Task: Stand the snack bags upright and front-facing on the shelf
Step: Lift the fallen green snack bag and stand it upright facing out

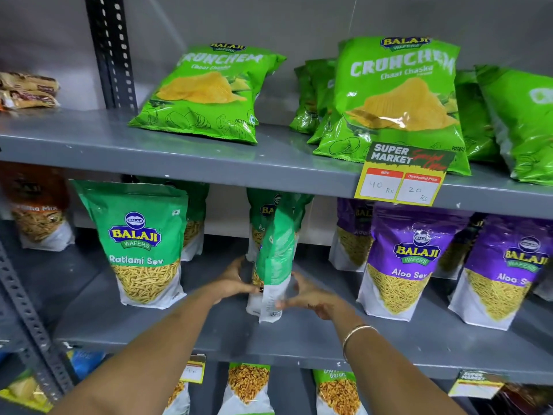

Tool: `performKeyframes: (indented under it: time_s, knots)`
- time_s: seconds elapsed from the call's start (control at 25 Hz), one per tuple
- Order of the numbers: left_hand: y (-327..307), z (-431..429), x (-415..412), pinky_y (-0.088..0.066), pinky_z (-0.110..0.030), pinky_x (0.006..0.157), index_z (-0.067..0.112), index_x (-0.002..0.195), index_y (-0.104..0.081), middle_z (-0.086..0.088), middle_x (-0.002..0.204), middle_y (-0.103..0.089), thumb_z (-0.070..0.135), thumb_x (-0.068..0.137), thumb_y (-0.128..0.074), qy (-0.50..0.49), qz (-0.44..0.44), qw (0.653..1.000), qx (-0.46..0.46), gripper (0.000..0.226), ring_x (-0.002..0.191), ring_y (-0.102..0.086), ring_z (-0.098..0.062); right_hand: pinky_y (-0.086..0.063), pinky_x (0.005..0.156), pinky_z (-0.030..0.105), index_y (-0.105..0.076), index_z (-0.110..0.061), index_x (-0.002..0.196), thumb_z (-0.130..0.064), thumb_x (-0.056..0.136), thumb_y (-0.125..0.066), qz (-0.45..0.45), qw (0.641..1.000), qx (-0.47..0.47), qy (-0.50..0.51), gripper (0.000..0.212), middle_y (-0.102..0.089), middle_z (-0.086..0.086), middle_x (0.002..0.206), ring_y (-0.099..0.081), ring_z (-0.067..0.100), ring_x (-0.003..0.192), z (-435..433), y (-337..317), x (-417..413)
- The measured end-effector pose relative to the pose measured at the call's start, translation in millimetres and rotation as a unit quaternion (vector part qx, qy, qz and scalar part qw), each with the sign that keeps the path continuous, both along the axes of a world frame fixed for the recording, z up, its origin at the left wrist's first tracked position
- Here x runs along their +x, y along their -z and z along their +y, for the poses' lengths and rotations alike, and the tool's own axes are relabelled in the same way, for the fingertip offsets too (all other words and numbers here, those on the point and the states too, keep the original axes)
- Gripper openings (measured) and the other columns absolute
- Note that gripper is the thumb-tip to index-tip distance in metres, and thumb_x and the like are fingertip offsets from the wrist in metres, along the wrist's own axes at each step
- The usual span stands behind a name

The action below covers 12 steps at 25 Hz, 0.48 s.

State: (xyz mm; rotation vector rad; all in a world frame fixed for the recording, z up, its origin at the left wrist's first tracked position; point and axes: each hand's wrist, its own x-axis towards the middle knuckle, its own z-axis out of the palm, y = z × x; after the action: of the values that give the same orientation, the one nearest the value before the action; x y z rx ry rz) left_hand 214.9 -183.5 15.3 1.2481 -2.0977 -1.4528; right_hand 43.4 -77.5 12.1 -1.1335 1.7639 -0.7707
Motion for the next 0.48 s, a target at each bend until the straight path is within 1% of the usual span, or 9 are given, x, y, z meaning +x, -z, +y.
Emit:
performKeyframes:
  time_s: [0.08, 0.16, 0.24, 0.28, 0.32, 0.36, 0.4, 0.44, 0.48]
  knots:
    - [-1.2, 5.9, -13.0, -0.027, -0.027, 0.11, 0.013, 0.149, -0.01, -0.008, 0.155, -0.026, 0.006, 0.07, -0.076, 0.039, 0.012, 0.999, -0.001, 0.103, 0.142, -0.027, -0.021, -0.04, 0.108, 0.038, -0.037, -0.027, 0.134, -0.037, 0.042, -0.091, 0.003, 1.0, -0.025, -0.004, 0.107, -0.047, 0.0, 0.136, -0.044, 0.017, 0.126, -6.1, 10.0, 7.5]
    - [-3.8, 9.0, -21.4, -0.029, -0.023, 0.103, 0.013, 0.148, -0.011, -0.009, 0.151, -0.033, 0.001, 0.07, -0.074, 0.061, 0.022, 0.998, 0.009, 0.101, 0.136, -0.034, -0.021, -0.046, 0.103, 0.039, -0.036, -0.021, 0.123, -0.033, 0.035, -0.092, -0.003, 0.998, -0.053, 0.035, 0.105, -0.05, 0.002, 0.13, -0.049, 0.018, 0.122, -7.8, 16.2, 11.1]
    - [-6.8, 4.1, -22.3, -0.031, -0.024, 0.107, 0.012, 0.147, -0.009, -0.012, 0.149, -0.035, -0.003, 0.069, -0.074, 0.058, 0.032, 0.997, 0.028, 0.103, 0.132, -0.037, -0.02, -0.05, 0.087, 0.025, -0.027, -0.014, 0.113, -0.015, 0.048, -0.089, -0.023, 0.993, -0.084, 0.076, 0.09, -0.05, -0.004, 0.114, -0.051, 0.016, 0.112, -2.4, 14.5, 11.2]
    - [-7.9, -0.2, -20.8, -0.03, -0.03, 0.112, 0.013, 0.147, -0.007, -0.014, 0.15, -0.033, -0.001, 0.068, -0.075, 0.058, 0.022, 0.997, 0.039, 0.106, 0.134, -0.036, -0.022, -0.048, 0.08, 0.018, -0.025, -0.012, 0.11, -0.006, 0.056, -0.085, -0.035, 0.991, -0.1, 0.088, 0.081, -0.049, -0.006, 0.106, -0.05, 0.015, 0.107, -0.9, 14.3, 10.0]
    - [-8.6, -5.1, -18.7, -0.028, -0.036, 0.116, 0.015, 0.148, -0.005, -0.016, 0.152, -0.03, 0.003, 0.069, -0.076, 0.061, -0.006, 0.997, 0.042, 0.107, 0.138, -0.033, -0.025, -0.047, 0.079, 0.018, -0.026, -0.009, 0.11, -0.001, 0.062, -0.081, -0.042, 0.989, -0.102, 0.093, 0.074, -0.049, -0.005, 0.104, -0.05, 0.015, 0.104, -0.2, 15.0, 6.1]
    - [-8.8, -8.8, -16.9, -0.026, -0.04, 0.118, 0.016, 0.148, -0.007, -0.017, 0.153, -0.024, 0.009, 0.07, -0.076, 0.064, -0.045, 0.996, 0.031, 0.104, 0.14, -0.029, -0.027, -0.047, 0.083, 0.022, -0.028, -0.006, 0.114, 0.001, 0.064, -0.079, -0.044, 0.989, -0.111, 0.089, 0.072, -0.051, -0.001, 0.109, -0.051, 0.017, 0.105, -1.6, 17.1, 1.3]
    - [-8.8, -10.8, -15.3, -0.025, -0.039, 0.118, 0.017, 0.147, -0.013, -0.017, 0.154, -0.02, 0.014, 0.072, -0.075, 0.055, -0.082, 0.995, 0.009, 0.098, 0.141, -0.025, -0.028, -0.047, 0.089, 0.029, -0.031, -0.005, 0.121, 0.0, 0.062, -0.081, -0.047, 0.988, -0.119, 0.09, 0.078, -0.054, 0.005, 0.116, -0.053, 0.02, 0.107, -0.8, 14.9, -1.5]
    - [-9.0, -11.7, -13.8, -0.026, -0.036, 0.115, 0.016, 0.144, -0.022, -0.016, 0.152, -0.021, 0.016, 0.073, -0.074, 0.039, -0.095, 0.995, -0.011, 0.088, 0.14, -0.025, -0.027, -0.047, 0.095, 0.034, -0.036, -0.007, 0.127, -0.005, 0.055, -0.084, -0.028, 0.987, -0.126, 0.094, 0.087, -0.056, 0.009, 0.121, -0.055, 0.024, 0.111, -1.3, 13.7, -5.0]
    - [-9.1, -12.2, -13.7, -0.03, -0.033, 0.109, 0.013, 0.136, -0.032, -0.015, 0.147, -0.029, 0.015, 0.074, -0.073, 0.023, -0.079, 0.997, -0.008, 0.075, 0.136, -0.03, -0.027, -0.046, 0.099, 0.038, -0.042, -0.009, 0.129, -0.013, 0.049, -0.086, 0.0, 0.985, -0.137, 0.101, 0.092, -0.06, 0.012, 0.123, -0.056, 0.027, 0.114, -1.4, 9.4, -7.2]
